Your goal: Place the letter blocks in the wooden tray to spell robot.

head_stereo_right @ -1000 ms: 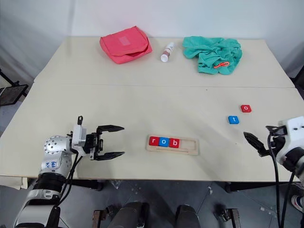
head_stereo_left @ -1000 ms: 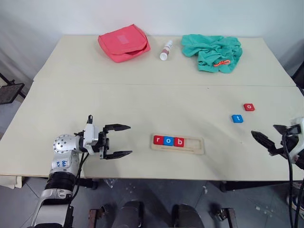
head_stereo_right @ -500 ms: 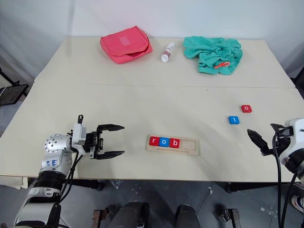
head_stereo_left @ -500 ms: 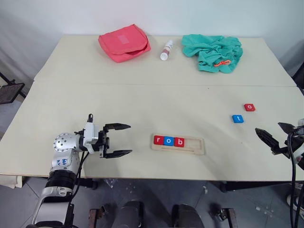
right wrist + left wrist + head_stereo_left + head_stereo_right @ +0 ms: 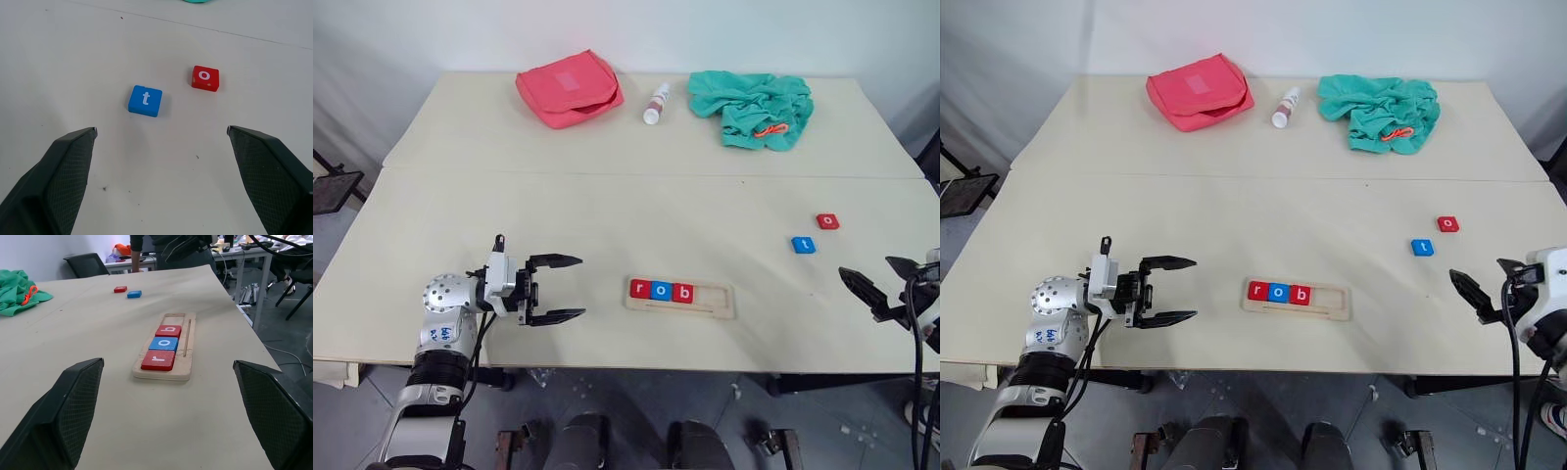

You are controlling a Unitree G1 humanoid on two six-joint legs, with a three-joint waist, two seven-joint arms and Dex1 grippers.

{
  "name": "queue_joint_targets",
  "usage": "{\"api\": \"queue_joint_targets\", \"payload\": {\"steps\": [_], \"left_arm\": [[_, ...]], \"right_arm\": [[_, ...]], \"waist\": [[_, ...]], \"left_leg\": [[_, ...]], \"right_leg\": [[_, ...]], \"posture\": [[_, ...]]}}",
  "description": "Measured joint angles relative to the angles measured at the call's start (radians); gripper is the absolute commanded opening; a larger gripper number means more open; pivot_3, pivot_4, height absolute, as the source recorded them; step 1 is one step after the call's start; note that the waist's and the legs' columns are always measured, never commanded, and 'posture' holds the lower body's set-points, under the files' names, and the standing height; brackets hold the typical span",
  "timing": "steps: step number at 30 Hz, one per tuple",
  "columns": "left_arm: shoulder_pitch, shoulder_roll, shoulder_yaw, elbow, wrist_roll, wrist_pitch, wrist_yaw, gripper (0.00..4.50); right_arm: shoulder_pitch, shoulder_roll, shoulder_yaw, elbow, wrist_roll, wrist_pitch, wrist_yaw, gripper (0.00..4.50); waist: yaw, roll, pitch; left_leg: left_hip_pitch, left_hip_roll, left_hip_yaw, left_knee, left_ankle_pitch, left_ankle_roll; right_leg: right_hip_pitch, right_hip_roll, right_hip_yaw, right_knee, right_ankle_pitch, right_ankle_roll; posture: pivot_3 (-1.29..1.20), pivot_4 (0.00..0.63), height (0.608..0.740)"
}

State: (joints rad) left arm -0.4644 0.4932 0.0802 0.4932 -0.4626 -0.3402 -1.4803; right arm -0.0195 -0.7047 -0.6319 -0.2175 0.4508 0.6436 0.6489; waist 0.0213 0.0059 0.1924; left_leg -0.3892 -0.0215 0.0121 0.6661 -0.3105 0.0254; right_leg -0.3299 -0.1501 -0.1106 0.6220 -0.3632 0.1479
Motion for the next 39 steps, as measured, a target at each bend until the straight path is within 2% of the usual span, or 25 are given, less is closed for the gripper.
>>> {"api": "queue_joint_targets", "payload": {"steps": [4,7,11,14,16,24,32,36,39], "left_arm": [[-0.006,-0.002,0.001,-0.004,0.000,-0.001,0.004,4.50],[0.003,-0.005,0.000,-0.014,0.000,0.000,0.010,4.50],[0.016,-0.003,0.002,-0.022,0.000,0.000,0.016,4.50],[0.071,-0.001,0.013,-0.087,-0.002,0.003,0.034,4.50],[0.095,-0.001,0.016,-0.113,-0.002,0.007,0.047,4.50],[0.149,0.002,0.023,-0.181,-0.003,0.020,0.089,4.50],[0.165,0.002,0.023,-0.208,-0.003,0.023,0.111,4.50],[0.165,0.002,0.023,-0.209,-0.003,0.023,0.113,4.50],[0.165,0.002,0.023,-0.209,-0.003,0.023,0.112,4.50]], "right_arm": [[-0.179,-0.028,0.110,0.154,-0.039,0.011,-0.041,4.45],[-0.344,-0.032,0.208,0.375,-0.127,-0.060,-0.084,4.45],[-0.474,-0.032,0.279,0.576,-0.183,-0.153,-0.092,4.45],[-0.686,-0.025,0.354,0.862,-0.255,-0.267,-0.110,4.45],[-0.767,-0.025,0.379,0.996,-0.290,-0.341,-0.121,4.45],[-0.887,0.000,0.431,1.306,-0.341,-0.452,-0.123,4.45],[-0.923,0.003,0.432,1.384,-0.369,-0.493,-0.123,4.45],[-0.935,0.013,0.430,1.405,-0.370,-0.505,-0.130,3.54],[-0.939,0.023,0.430,1.410,-0.370,-0.509,-0.140,2.49]], "waist": [[-0.009,0.000,0.000],[-0.019,0.000,0.000],[-0.022,0.000,0.000],[-0.038,0.000,0.000],[-0.045,0.000,0.000],[-0.049,0.001,0.000],[-0.048,0.001,0.000],[-0.049,0.001,0.000],[-0.048,0.001,0.000]], "left_leg": [[0.001,0.000,0.000,0.000,0.000,0.000],[0.001,0.000,-0.001,-0.001,0.000,0.000],[0.000,0.000,-0.002,-0.002,0.000,0.000],[0.000,0.000,0.000,-0.002,0.000,0.000],[0.000,0.001,-0.002,-0.003,0.000,0.000],[-0.001,0.001,-0.002,-0.003,0.000,0.000],[-0.001,0.001,-0.003,-0.003,0.000,0.000],[-0.001,0.001,-0.002,-0.002,0.000,0.000],[-0.001,0.000,-0.003,-0.002,0.000,0.000]], "right_leg": [[0.000,0.000,0.000,0.000,0.000,0.000],[0.000,0.000,-0.001,0.000,0.000,0.000],[0.000,0.000,-0.002,0.000,0.000,0.000],[-0.001,-0.001,-0.002,-0.001,0.000,0.000],[-0.001,0.000,-0.004,0.000,0.000,0.000],[-0.001,-0.001,-0.004,0.000,0.000,0.000],[-0.001,-0.001,-0.004,0.000,0.000,0.000],[-0.001,-0.001,-0.004,0.000,0.000,0.000],[0.000,-0.001,-0.004,0.000,0.000,0.000]], "posture": [[0.00,0.150,0.740],[0.00,0.150,0.740],[0.00,0.150,0.740],[0.00,0.150,0.740],[0.00,0.150,0.740],[0.00,0.150,0.740],[0.00,0.150,0.740],[0.00,0.150,0.740],[0.00,0.150,0.740]]}}
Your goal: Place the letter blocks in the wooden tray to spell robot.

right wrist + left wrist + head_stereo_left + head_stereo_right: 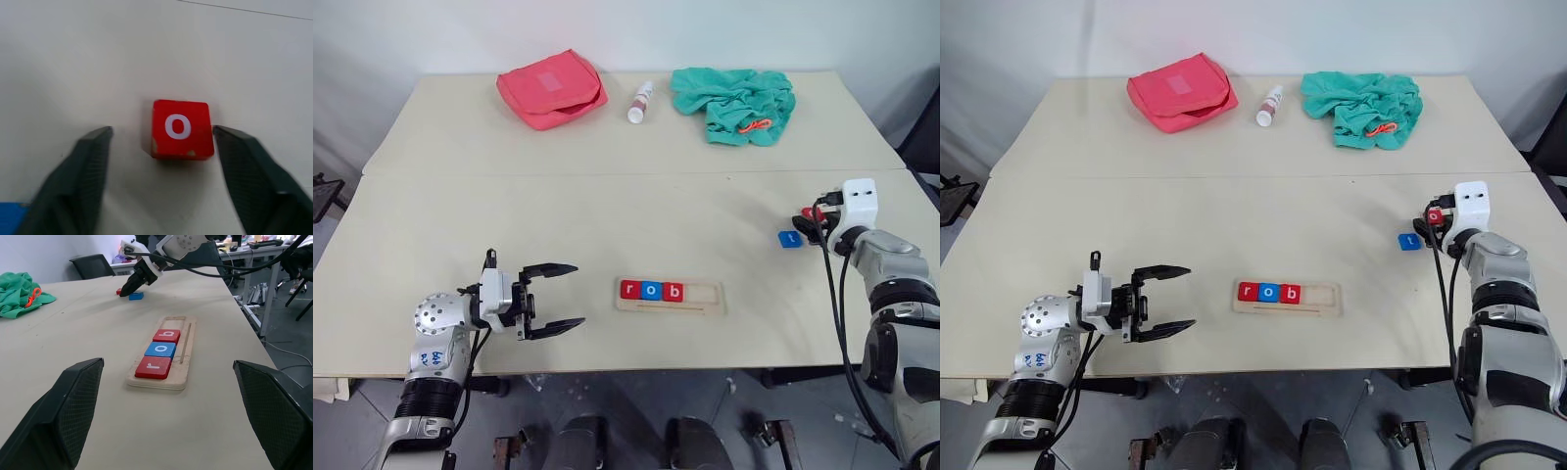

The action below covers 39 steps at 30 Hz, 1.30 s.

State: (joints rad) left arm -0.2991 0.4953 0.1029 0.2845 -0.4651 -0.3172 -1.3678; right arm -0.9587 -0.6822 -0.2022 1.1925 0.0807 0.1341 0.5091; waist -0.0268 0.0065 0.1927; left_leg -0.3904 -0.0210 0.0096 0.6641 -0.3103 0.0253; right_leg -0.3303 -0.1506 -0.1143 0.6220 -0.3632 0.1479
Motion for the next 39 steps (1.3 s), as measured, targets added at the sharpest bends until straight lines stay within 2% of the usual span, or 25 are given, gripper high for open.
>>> {"api": "queue_joint_targets", "payload": {"steps": [3,9,11,14,16,23,28,30,39], "left_arm": [[0.000,0.000,0.000,0.000,0.000,0.000,0.000,4.50],[-0.006,0.000,-0.001,0.006,0.000,-0.001,-0.004,4.50],[-0.012,0.000,-0.003,0.009,0.000,-0.001,-0.015,4.50],[-0.022,-0.002,-0.007,0.016,-0.003,0.001,-0.046,4.50],[-0.033,-0.002,-0.009,0.033,-0.008,0.002,-0.073,4.50],[-0.059,0.018,0.007,0.106,-0.037,0.001,-0.133,4.50],[-0.081,0.033,0.017,0.169,-0.048,-0.005,-0.134,4.50],[-0.089,0.034,0.017,0.193,-0.054,-0.013,-0.134,4.50],[-0.105,0.055,-0.005,0.209,-0.095,-0.022,-0.134,4.50]], "right_arm": [[-0.003,0.003,-0.002,0.004,0.002,-0.003,-0.007,1.46],[0.007,0.003,-0.017,-0.011,0.017,-0.002,-0.015,1.46],[0.044,0.003,-0.024,-0.077,0.032,0.011,-0.010,1.46],[0.191,0.004,-0.051,-0.361,0.081,0.113,-0.010,1.46],[0.351,0.011,-0.087,-0.651,0.129,0.236,-0.027,1.46],[0.757,0.130,-0.224,-1.499,0.327,0.712,-0.187,1.46],[0.948,0.260,-0.279,-1.865,0.449,0.924,-0.282,1.46],[0.994,0.305,-0.280,-1.916,0.467,0.964,-0.313,1.46],[1.037,0.349,-0.278,-1.941,0.472,0.979,-0.374,1.46]], "waist": [[0.001,0.000,0.000],[0.000,0.000,0.000],[0.001,0.000,0.000],[0.006,0.000,0.000],[0.015,0.000,0.000],[0.029,0.001,0.000],[0.032,0.001,0.000],[0.032,0.001,0.000],[0.026,0.001,-0.001]], "left_leg": [[0.000,0.000,0.000,0.000,0.000,0.000],[0.000,0.000,0.000,0.000,0.000,0.000],[0.000,0.000,0.000,0.000,0.000,0.000],[-0.001,0.000,-0.002,-0.001,0.000,0.000],[-0.001,0.000,-0.002,-0.001,0.000,0.000],[0.000,0.000,0.000,0.000,0.000,0.000],[0.000,-0.001,-0.001,0.000,0.000,0.000],[0.001,-0.001,-0.001,0.000,0.000,0.000],[0.002,-0.001,0.000,-0.001,0.000,0.000]], "right_leg": [[0.000,0.000,0.000,0.000,0.000,0.000],[0.000,0.000,0.000,0.000,0.000,0.000],[0.000,0.000,0.000,0.000,0.000,0.000],[0.000,0.000,0.000,0.000,0.000,0.000],[-0.001,0.000,0.000,0.001,0.000,0.000],[-0.001,0.001,0.003,0.001,0.000,0.000],[-0.001,0.001,0.005,0.002,0.000,0.000],[-0.001,0.001,0.006,0.003,0.000,0.000],[-0.002,0.001,0.007,0.004,0.000,0.000]], "posture": [[0.00,0.150,0.740],[0.00,0.150,0.740],[0.00,0.150,0.740],[0.00,0.150,0.740],[0.00,0.150,0.740],[0.00,0.150,0.740],[0.00,0.150,0.740],[0.00,0.150,0.740],[0.00,0.150,0.740]]}}
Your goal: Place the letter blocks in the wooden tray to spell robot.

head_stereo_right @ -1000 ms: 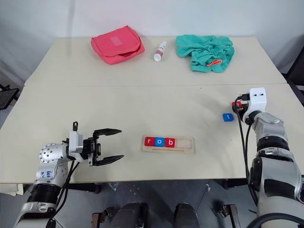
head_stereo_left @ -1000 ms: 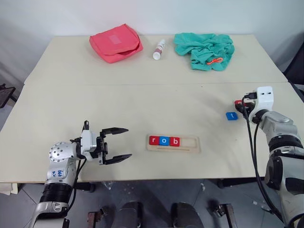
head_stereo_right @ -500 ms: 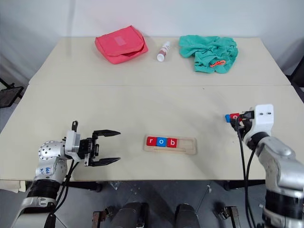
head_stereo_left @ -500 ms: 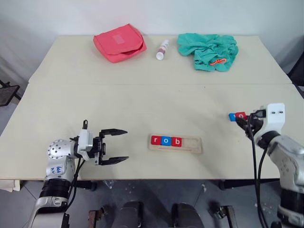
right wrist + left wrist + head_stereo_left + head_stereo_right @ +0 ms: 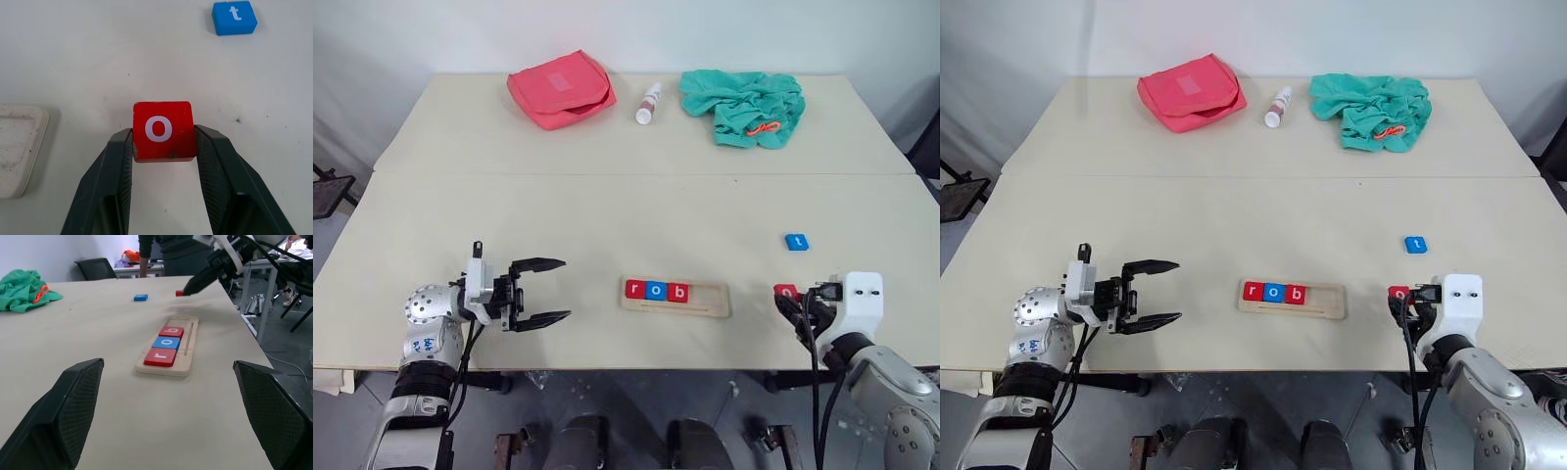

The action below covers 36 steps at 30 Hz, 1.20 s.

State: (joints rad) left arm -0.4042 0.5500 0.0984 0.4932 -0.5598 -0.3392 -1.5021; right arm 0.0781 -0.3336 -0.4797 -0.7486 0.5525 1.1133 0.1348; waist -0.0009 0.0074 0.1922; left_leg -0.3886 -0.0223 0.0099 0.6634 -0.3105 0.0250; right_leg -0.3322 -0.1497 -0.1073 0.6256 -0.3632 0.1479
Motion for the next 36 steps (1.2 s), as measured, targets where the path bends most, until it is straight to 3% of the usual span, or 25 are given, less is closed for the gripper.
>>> {"api": "queue_joint_targets", "payload": {"steps": [1,10,15,25,29,36], "left_arm": [[0.000,0.007,-0.002,0.000,-0.003,-0.001,0.000,4.50],[0.001,0.010,-0.008,-0.004,-0.009,-0.001,0.000,4.50],[0.001,0.009,-0.008,-0.011,-0.010,-0.001,0.000,4.50],[0.004,-0.023,-0.008,-0.020,-0.011,-0.002,0.000,4.50],[0.015,-0.050,-0.019,-0.048,-0.011,-0.008,0.000,4.50],[0.087,-0.059,-0.019,-0.134,-0.016,-0.009,0.001,4.50]], "right_arm": [[0.004,0.001,0.004,0.000,0.000,-0.005,0.001,1.46],[0.015,0.011,0.041,0.007,-0.001,-0.081,0.011,4.48],[0.051,-0.055,0.046,0.038,-0.003,-0.141,0.088,4.48],[0.127,-0.447,0.080,0.198,-0.064,-0.389,0.493,4.48],[0.040,-0.677,0.166,0.379,-0.150,-0.554,0.725,4.48],[-0.194,-0.752,0.334,0.630,-0.242,-0.719,0.921,4.48]], "waist": [[0.000,0.000,0.000],[0.000,0.000,0.000],[0.001,0.000,0.000],[0.002,-0.001,0.000],[0.001,-0.001,0.000],[0.000,-0.001,0.000]], "left_leg": [[0.000,0.000,0.000,0.000,0.000,0.000],[0.000,0.000,0.000,0.000,0.000,0.000],[0.000,0.000,0.000,0.000,0.000,0.000],[0.000,0.000,0.002,0.000,0.000,0.000],[0.000,0.001,0.004,0.001,0.000,0.001],[0.000,0.001,0.002,0.001,0.000,0.001]], "right_leg": [[0.000,0.000,0.000,0.000,0.000,0.000],[0.000,0.000,0.000,0.001,0.000,0.000],[0.000,0.000,0.000,0.000,0.000,0.000],[0.000,0.000,0.000,-0.001,0.000,0.000],[0.002,0.000,0.000,-0.004,0.000,0.000],[0.003,-0.001,-0.002,-0.005,0.000,0.000]], "posture": [[0.00,0.150,0.740],[0.00,0.150,0.740],[0.00,0.150,0.740],[0.00,0.150,0.740],[0.00,0.150,0.740],[0.00,0.150,0.740]]}}
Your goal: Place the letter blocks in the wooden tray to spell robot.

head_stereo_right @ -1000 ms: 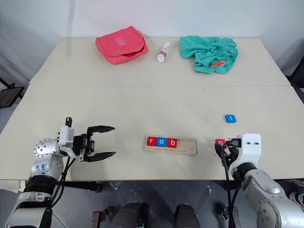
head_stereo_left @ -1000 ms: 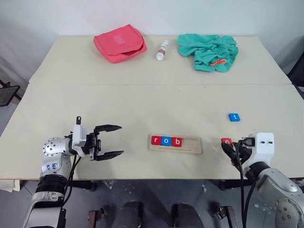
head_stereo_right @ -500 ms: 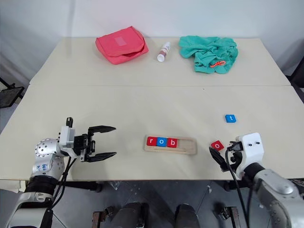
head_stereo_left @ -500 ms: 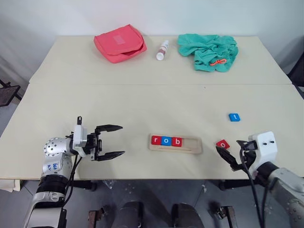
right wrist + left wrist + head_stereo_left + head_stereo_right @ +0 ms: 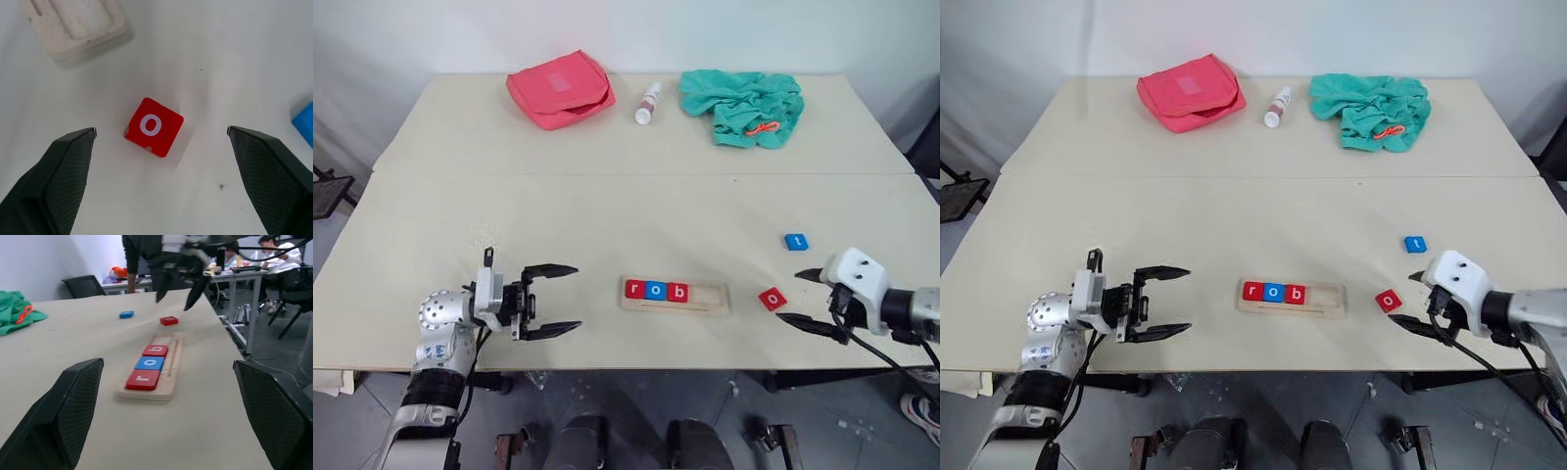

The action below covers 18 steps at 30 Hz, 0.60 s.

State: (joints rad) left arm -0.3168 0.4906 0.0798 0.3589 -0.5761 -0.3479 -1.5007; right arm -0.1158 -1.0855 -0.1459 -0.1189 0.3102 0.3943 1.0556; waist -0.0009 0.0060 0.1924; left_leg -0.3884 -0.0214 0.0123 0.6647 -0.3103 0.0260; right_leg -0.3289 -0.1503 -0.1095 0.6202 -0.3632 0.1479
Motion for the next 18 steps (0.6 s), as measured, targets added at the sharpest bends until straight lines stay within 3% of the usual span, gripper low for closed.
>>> {"api": "queue_joint_targets", "payload": {"steps": [8,18], "left_arm": [[0.080,0.002,0.011,-0.094,-0.001,0.012,0.004,4.50],[0.098,-0.004,0.020,-0.118,-0.001,0.020,0.024,4.50]], "right_arm": [[-0.112,0.014,0.082,0.069,-0.034,0.056,0.034,4.48],[-0.054,0.061,0.081,-0.035,-0.022,0.185,-0.050,4.48]], "waist": [[0.009,0.000,0.000],[0.025,0.000,0.000]], "left_leg": [[-0.001,0.000,-0.003,0.001,0.000,0.000],[-0.001,0.000,-0.002,0.002,0.000,0.000]], "right_leg": [[0.001,0.000,-0.002,0.000,0.000,0.000],[0.002,0.000,-0.001,-0.001,0.000,0.000]], "posture": [[0.00,0.150,0.740],[0.00,0.150,0.740]]}}
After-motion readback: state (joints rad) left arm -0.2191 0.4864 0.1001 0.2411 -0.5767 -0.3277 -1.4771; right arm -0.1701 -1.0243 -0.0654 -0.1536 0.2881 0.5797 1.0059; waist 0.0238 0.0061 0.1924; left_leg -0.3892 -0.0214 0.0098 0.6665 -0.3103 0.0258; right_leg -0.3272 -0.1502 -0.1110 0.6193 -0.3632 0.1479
